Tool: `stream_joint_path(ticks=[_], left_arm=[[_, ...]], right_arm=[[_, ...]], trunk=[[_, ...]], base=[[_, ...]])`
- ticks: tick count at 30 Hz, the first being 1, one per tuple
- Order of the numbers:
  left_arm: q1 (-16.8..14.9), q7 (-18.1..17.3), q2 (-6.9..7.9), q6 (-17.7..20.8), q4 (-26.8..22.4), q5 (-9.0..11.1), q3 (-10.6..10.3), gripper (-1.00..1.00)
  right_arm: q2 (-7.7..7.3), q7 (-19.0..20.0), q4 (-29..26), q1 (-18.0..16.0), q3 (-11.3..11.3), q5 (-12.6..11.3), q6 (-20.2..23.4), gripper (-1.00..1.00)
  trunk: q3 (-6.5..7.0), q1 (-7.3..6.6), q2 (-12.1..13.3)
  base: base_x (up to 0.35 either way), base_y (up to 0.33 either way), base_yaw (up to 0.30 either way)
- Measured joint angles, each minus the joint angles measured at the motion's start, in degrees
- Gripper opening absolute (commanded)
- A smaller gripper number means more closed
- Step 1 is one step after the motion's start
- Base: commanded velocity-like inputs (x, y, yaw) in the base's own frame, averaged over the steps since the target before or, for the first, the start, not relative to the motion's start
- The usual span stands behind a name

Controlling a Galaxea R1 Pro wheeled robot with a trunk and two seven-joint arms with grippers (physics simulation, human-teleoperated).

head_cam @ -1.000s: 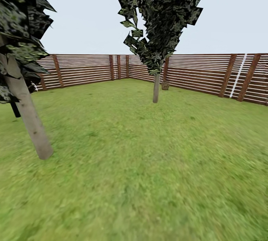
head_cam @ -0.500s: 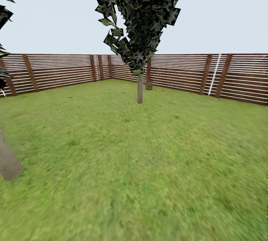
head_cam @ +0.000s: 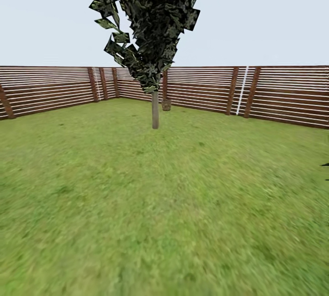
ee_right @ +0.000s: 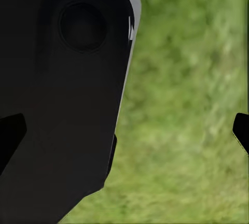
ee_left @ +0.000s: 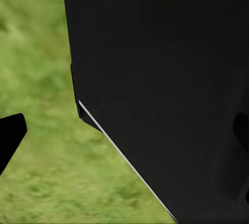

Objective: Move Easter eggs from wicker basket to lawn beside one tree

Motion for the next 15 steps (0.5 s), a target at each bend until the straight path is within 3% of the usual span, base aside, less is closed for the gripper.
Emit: stream_joint_path(ticks=[15], left_arm=[[0.01,0.0,0.0,0.0,-0.01,0.0,0.0,1.0]], right_arm=[[0.0,-0.02,0.01,-0.01,0.0,-0.03,0.0,1.0]], trunk=[[0.0,0.0,0.0]], base=[[0.326,0.0,-0.006]])
